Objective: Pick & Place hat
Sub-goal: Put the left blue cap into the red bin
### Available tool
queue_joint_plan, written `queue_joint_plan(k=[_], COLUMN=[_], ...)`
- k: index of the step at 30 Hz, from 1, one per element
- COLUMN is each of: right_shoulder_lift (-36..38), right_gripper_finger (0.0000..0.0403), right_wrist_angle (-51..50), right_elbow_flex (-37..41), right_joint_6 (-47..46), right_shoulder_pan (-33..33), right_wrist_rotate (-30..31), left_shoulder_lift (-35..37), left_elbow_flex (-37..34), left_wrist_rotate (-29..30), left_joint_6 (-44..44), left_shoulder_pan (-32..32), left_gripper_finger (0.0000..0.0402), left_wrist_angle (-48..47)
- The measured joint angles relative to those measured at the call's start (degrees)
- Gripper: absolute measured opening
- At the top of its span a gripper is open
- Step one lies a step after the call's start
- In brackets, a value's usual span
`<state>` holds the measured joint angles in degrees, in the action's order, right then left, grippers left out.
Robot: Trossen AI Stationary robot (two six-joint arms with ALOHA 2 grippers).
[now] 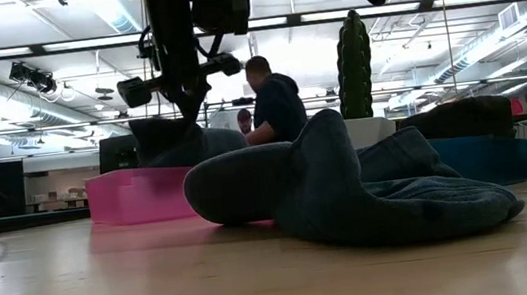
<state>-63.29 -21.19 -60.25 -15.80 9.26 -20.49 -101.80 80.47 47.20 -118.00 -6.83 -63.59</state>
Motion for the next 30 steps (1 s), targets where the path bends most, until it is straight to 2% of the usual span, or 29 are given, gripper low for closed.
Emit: queue_joint_plan(k=[7,15,27,30], right_shoulder_lift=[0.0,0.0,0.0,0.0], right_gripper_finger=[0.0245,0.0245,0.0245,0.0245], right_wrist_angle=[-0.05,0.0,-0.4,-0.4], right_elbow_flex=[0.0,0.0,-0.02,-0.02], right_joint_6=[0.93,1.31,1.11,0.59], right_shoulder_pan=[0.02,0.0,0.0,0.02], right_wrist_rotate=[0.02,0.02,0.02,0.02], left_shoulder_lift=[-0.22,-2.91,-5.77,-6.01], left_elbow_flex=[0.01,0.04,0.02,0.01], left_wrist_rotate=[-1.6,-6.92,-9.25,-11.38], left_joint_6=[3.24,7.72,8.47,10.66], left_shoulder_pan=[-2.43,-4.29,-5.77,-7.21], left_gripper_finger=[0.0001,0.0001,0.0002,0.0002], left_wrist_angle=[-0.05,3.06,4.34,4.62])
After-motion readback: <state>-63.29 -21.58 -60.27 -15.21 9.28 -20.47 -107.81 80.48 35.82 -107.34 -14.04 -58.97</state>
